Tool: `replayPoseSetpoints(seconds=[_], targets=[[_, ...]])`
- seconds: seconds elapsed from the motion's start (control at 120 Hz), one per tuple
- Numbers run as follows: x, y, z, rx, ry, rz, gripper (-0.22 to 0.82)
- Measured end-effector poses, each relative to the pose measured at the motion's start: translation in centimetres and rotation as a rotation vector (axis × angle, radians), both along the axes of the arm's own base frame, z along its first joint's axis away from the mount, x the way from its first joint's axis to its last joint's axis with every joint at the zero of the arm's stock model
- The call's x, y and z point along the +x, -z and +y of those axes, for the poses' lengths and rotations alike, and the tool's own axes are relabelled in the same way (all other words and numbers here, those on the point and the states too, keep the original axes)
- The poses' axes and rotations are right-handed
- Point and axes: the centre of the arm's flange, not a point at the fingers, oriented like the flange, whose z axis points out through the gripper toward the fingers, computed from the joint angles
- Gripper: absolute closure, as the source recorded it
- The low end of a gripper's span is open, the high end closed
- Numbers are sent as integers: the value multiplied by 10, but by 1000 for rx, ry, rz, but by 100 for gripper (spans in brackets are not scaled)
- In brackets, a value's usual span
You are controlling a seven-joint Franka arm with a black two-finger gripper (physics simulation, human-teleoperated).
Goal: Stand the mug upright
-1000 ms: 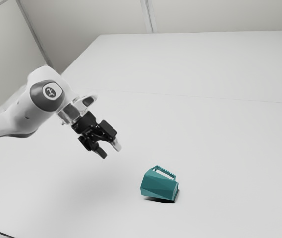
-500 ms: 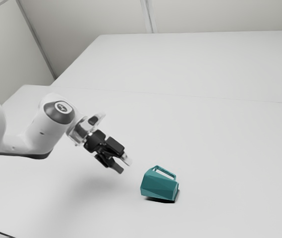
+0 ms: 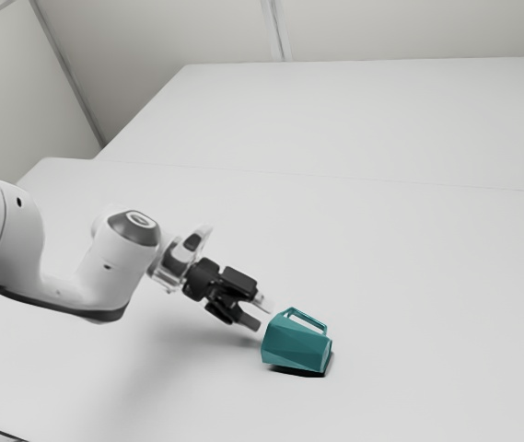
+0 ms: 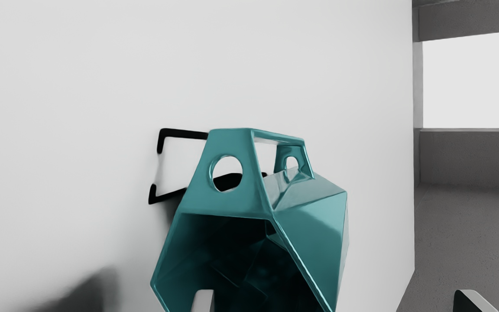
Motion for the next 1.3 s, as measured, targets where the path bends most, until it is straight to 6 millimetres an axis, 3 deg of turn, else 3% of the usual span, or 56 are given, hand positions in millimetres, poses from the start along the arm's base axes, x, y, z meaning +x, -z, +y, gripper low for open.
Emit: replayPoseSetpoints(seconds=[0.383, 0.542, 0.642, 0.8, 0.992, 1.133, 1.2, 1.3], targets=[[-5, 18, -25, -54, -28, 24, 1], [-6, 14, -34, -56, -5, 7, 42], [-4, 11, -33, -55, -4, -6, 58], [-1, 3, -29, -52, -1, -33, 71], [-1, -6, -30, -44, 8, -55, 75], [-1, -32, -32, -36, 17, -112, 77], [0, -59, -33, -3, 50, -167, 77], [26, -118, -23, 115, 158, -273, 78]])
